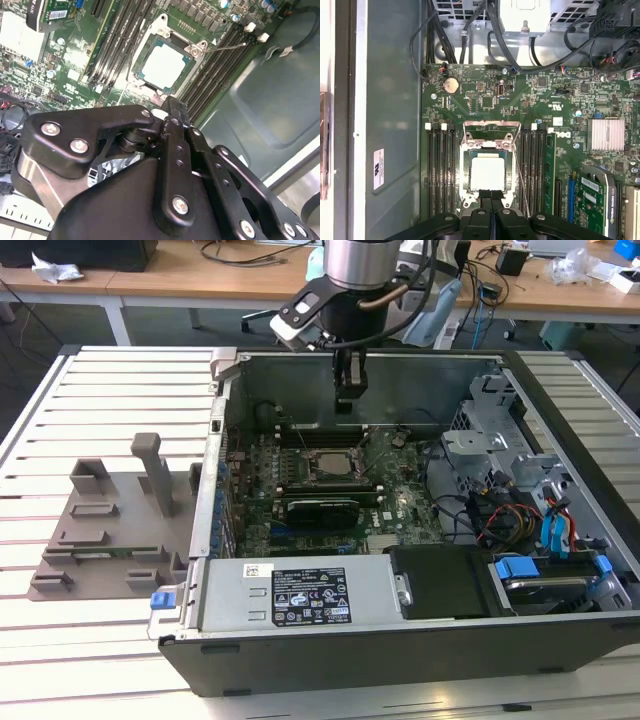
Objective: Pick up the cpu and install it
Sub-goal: 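Place the cpu into insertion slot, then close the cpu cover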
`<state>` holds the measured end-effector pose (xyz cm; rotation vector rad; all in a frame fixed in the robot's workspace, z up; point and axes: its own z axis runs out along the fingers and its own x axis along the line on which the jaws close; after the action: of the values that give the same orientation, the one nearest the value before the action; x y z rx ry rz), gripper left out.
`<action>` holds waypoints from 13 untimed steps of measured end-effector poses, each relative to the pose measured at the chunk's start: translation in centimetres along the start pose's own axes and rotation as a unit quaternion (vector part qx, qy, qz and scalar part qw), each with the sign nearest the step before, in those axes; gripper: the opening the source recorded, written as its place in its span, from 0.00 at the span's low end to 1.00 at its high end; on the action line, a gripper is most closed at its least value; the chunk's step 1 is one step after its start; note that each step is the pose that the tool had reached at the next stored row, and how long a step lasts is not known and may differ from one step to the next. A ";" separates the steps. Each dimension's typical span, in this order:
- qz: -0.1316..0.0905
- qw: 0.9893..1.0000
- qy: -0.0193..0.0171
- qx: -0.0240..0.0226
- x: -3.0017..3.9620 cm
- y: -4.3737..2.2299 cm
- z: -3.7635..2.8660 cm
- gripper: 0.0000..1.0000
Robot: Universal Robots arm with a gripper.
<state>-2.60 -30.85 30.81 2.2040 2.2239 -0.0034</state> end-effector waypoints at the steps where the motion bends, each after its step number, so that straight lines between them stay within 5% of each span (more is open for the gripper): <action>1: 0.000 1.000 0.000 0.000 0.00 0.00 0.00 0.11; 11: 0.000 1.000 0.000 0.000 0.00 0.02 -0.03 0.11; 13: 0.000 1.000 0.000 0.000 -0.01 0.52 -0.03 0.11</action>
<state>-2.08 -30.85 30.84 2.2040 2.2241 -0.0035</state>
